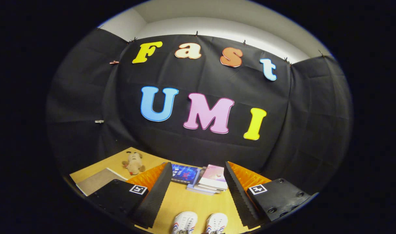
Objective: Open the storage box then place both shoes into the box .Put the left shoe in first, then the right shoe, with the right side of both shoes facing outward in a uniform manner.
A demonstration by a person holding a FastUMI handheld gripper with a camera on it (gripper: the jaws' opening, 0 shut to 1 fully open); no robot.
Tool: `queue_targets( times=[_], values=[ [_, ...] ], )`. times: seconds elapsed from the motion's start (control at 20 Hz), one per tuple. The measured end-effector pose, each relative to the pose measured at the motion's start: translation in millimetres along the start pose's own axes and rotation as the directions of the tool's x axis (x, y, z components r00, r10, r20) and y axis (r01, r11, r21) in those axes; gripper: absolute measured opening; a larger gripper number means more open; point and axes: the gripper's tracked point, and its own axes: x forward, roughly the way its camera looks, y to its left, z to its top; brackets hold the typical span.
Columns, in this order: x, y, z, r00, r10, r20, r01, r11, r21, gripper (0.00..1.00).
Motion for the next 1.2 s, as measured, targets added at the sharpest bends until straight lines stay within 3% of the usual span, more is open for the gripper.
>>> queue_targets(
  times=[0.2, 0.4, 0.5, 0.6, 0.85, 0.9, 1.05, 1.2],
  values=[
    [17, 27, -40, 0.981, 0.164, -0.105, -0.148, 0.979, 0.139, 0.97],
    [25, 69, -81, 0.907, 0.375, -0.193, -0.304, 0.898, 0.318, 0.99],
    [24, 91, -99, 0.846, 0.493, -0.203, -0.369, 0.816, 0.445, 0.99],
    [22, 111, -119, 0.772, 0.603, -0.199, -0.401, 0.706, 0.584, 0.99],
    [25, 146, -167, 0.591, 0.791, -0.157, -0.318, 0.408, 0.856, 0.99],
    [22, 152, -177, 0.559, 0.817, -0.146, -0.300, 0.363, 0.882, 0.98],
    [9, 169, -212, 0.460, 0.877, -0.142, -0.249, 0.281, 0.927, 0.98],
    [2, 185, -231, 0.384, 0.918, -0.097, -0.183, 0.179, 0.967, 0.98]
  ],
)
